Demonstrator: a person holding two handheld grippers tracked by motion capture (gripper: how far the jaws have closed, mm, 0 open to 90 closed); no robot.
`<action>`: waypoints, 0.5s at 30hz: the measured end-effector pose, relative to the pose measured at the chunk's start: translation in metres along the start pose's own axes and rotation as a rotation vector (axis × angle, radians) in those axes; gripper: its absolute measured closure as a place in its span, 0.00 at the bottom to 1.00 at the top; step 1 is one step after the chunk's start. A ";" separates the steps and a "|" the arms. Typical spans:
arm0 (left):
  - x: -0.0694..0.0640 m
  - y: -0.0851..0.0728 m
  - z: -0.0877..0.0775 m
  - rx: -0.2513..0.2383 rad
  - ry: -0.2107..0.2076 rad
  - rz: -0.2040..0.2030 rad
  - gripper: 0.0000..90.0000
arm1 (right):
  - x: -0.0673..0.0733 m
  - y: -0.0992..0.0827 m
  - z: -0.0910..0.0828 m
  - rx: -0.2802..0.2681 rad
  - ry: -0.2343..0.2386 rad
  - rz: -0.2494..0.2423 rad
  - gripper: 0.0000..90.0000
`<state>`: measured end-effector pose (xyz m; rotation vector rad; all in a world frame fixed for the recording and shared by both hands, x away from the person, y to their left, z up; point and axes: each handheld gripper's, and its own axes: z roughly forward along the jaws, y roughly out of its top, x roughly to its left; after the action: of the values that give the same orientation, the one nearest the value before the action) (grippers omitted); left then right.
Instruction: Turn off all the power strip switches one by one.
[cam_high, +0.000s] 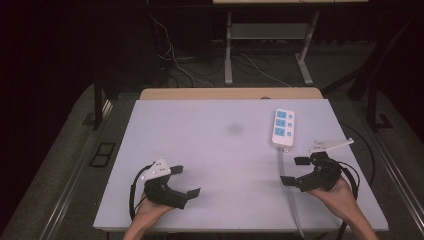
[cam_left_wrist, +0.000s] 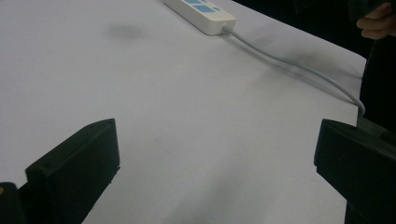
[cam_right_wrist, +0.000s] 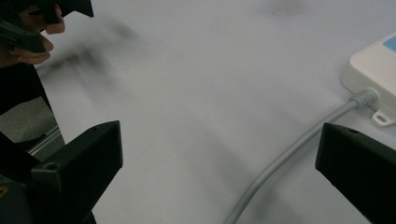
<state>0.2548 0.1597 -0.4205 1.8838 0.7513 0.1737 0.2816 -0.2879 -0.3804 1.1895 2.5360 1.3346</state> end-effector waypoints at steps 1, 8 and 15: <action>0.000 0.000 0.000 0.000 0.000 -0.001 0.00 | -0.002 0.004 -0.001 0.000 -0.002 -0.004 0.01; 0.000 0.000 0.000 -0.002 -0.009 -0.005 0.00 | -0.009 0.013 -0.005 0.002 -0.012 -0.010 0.01; -0.001 0.000 0.001 0.003 -0.014 -0.001 0.00 | -0.019 0.021 -0.006 0.012 -0.024 -0.009 0.01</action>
<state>0.2546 0.1584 -0.4207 1.8858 0.7437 0.1584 0.3055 -0.2974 -0.3669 1.1878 2.5336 1.2968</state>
